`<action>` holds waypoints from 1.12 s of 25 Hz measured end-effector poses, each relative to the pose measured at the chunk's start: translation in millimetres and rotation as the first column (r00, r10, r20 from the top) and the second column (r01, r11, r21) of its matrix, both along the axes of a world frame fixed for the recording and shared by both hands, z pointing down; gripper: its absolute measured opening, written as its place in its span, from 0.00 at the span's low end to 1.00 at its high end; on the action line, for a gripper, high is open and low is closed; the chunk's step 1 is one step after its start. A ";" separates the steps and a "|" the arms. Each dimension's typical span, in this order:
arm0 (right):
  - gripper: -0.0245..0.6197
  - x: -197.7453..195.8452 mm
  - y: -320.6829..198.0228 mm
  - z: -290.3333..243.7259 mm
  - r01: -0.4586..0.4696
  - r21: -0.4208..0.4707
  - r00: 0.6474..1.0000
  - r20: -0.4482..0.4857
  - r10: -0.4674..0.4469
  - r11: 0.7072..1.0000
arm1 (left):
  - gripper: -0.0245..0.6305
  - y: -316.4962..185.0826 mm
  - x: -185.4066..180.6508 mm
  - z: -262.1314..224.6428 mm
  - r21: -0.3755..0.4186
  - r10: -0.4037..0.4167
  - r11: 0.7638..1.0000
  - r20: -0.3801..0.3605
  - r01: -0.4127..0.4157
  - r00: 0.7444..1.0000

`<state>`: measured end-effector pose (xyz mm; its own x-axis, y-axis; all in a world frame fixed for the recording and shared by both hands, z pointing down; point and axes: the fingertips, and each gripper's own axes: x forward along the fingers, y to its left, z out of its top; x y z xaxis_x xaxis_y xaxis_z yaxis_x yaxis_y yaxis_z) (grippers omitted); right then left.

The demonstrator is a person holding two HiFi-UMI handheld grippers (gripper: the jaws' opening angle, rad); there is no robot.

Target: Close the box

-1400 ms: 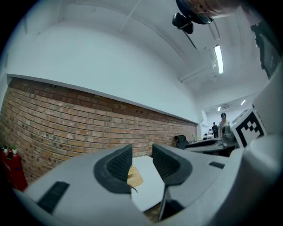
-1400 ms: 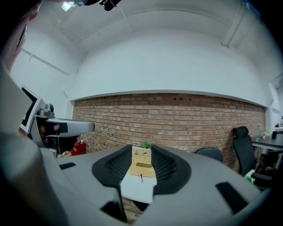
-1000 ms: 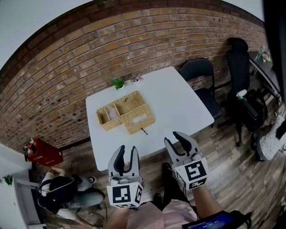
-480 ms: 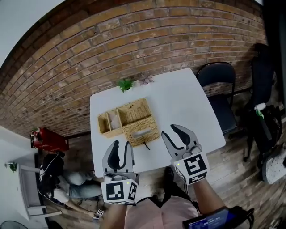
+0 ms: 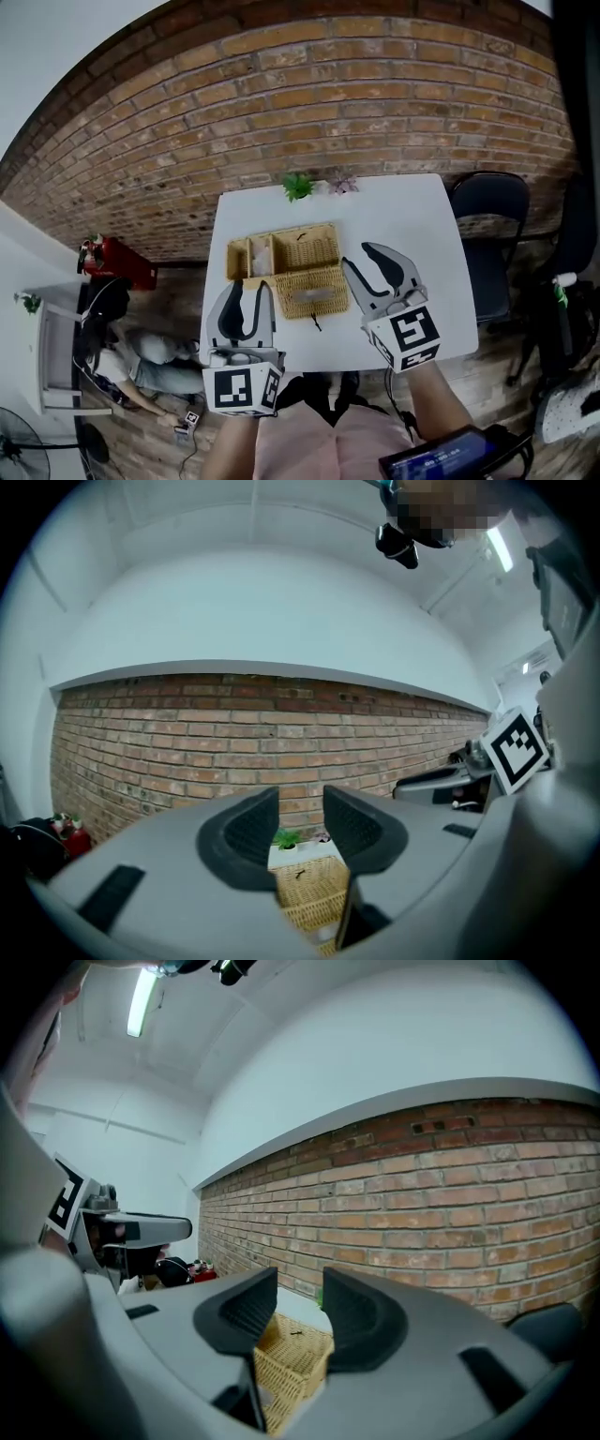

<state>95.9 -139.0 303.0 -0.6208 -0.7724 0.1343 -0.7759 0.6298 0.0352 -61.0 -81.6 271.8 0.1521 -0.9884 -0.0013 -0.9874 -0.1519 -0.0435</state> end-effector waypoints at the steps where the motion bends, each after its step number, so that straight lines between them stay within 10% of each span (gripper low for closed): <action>1: 0.28 -4.1 -4.2 1.2 0.010 -0.002 1.000 -0.002 -0.010 1.000 | 0.27 -3.8 -3.9 1.4 -0.002 -0.008 1.000 0.005 0.008 1.000; 28: 0.36 -22.9 17.2 216.6 0.060 -0.438 0.984 -0.123 -0.126 0.897 | 0.37 -14.6 -7.3 225.6 -0.369 0.064 0.922 -0.142 -0.113 0.988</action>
